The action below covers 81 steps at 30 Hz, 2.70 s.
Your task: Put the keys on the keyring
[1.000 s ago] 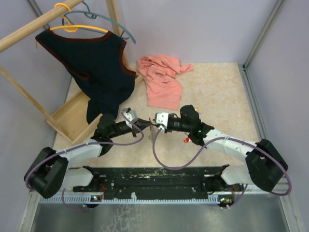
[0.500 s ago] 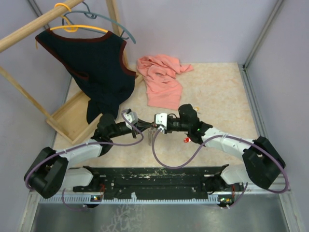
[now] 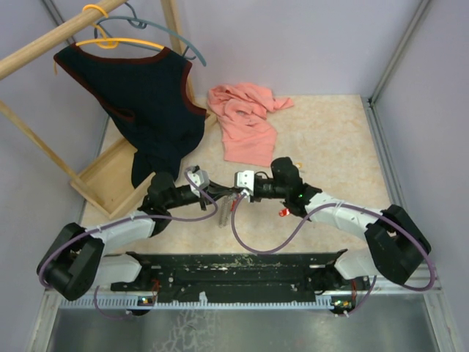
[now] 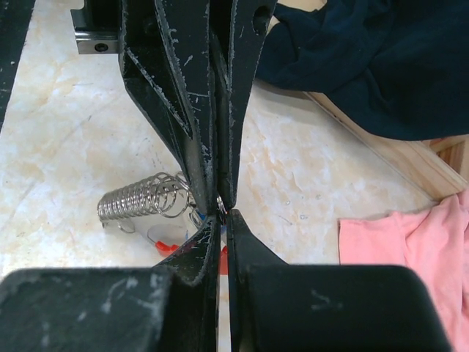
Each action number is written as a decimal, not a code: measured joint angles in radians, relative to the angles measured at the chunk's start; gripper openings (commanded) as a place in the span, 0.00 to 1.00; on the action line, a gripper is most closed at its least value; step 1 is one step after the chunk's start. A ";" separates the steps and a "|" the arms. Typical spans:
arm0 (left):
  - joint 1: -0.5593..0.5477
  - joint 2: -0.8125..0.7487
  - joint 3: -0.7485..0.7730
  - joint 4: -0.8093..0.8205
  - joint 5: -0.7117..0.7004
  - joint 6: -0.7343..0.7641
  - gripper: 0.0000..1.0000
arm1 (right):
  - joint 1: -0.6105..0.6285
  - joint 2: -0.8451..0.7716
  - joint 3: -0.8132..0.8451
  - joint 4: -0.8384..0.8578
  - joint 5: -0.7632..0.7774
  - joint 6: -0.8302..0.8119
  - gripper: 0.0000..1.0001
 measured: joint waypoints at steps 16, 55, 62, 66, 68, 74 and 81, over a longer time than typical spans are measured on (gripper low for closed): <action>0.000 -0.043 -0.012 0.039 -0.175 -0.140 0.38 | -0.019 0.000 -0.061 0.117 0.079 0.094 0.00; 0.076 0.237 -0.192 0.523 -0.130 -0.805 0.40 | -0.019 0.037 -0.128 0.295 0.135 0.212 0.00; 0.077 0.210 -0.169 0.492 -0.128 -0.792 0.40 | -0.021 0.037 -0.129 0.299 0.123 0.207 0.00; 0.080 0.214 -0.157 0.478 -0.128 -0.808 0.39 | -0.024 0.037 -0.129 0.300 0.124 0.206 0.00; 0.081 0.224 -0.149 0.478 -0.128 -0.825 0.38 | -0.026 0.037 -0.129 0.300 0.124 0.205 0.00; 0.081 0.256 -0.129 0.479 -0.127 -0.866 0.37 | -0.027 0.030 -0.129 0.306 0.121 0.203 0.00; 0.088 0.263 -0.124 0.480 -0.147 -0.905 0.35 | -0.027 0.028 -0.129 0.306 0.104 0.187 0.00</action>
